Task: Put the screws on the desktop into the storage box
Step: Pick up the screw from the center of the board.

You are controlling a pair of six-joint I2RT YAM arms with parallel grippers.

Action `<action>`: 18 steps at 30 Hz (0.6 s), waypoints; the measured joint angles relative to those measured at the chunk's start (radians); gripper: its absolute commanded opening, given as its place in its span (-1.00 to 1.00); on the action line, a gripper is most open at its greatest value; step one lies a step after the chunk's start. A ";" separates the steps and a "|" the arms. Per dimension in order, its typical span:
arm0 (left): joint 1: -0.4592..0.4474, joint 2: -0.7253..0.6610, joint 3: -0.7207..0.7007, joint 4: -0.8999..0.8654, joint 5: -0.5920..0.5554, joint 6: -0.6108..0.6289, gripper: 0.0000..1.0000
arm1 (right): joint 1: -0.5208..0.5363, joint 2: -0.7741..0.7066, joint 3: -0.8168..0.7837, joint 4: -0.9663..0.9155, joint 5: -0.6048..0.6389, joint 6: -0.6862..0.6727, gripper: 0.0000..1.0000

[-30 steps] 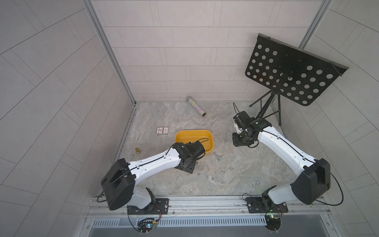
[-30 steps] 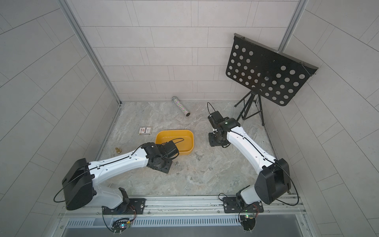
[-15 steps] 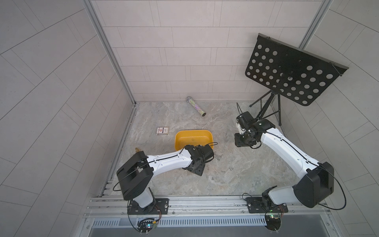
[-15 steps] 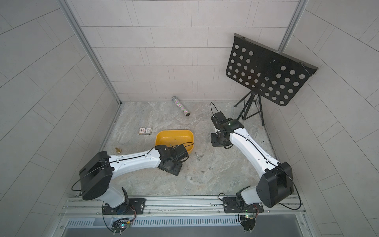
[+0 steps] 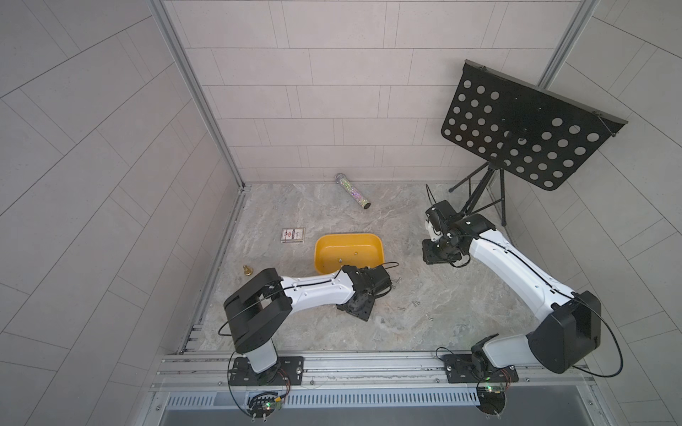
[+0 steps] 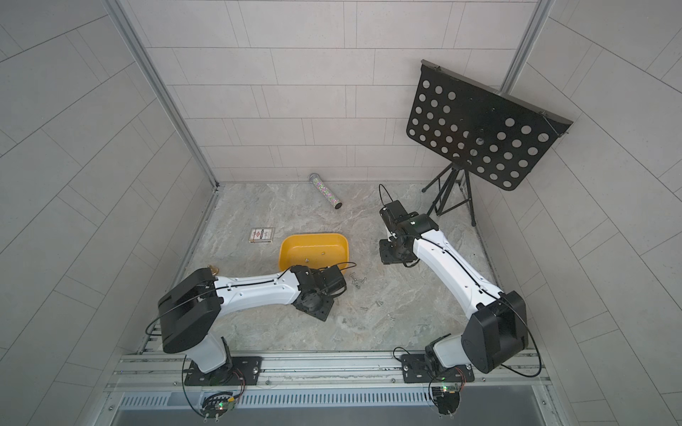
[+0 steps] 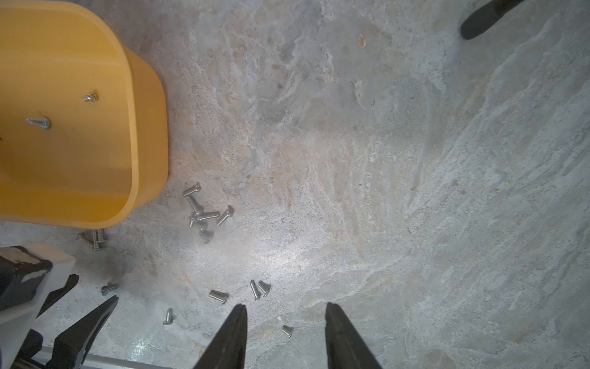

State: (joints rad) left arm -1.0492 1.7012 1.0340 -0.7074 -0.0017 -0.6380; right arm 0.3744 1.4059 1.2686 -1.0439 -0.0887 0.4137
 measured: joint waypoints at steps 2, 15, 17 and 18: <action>-0.005 0.007 0.000 0.004 0.004 0.000 0.08 | 0.000 0.000 0.000 0.000 0.000 -0.001 -0.12; -0.016 0.045 -0.008 0.026 0.028 0.003 -0.24 | 0.000 0.000 0.000 0.000 0.000 -0.003 -0.14; -0.018 0.046 -0.008 0.027 0.027 0.006 -0.26 | 0.000 0.000 0.000 0.000 0.000 -0.003 -0.15; -0.018 0.046 -0.008 0.027 0.027 0.006 -0.26 | 0.000 0.000 0.000 0.000 0.000 -0.003 -0.15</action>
State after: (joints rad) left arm -1.0672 1.7473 1.0260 -0.6800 0.0254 -0.6319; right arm 0.3744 1.4059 1.2686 -1.0439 -0.0887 0.4107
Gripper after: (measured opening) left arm 0.375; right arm 0.428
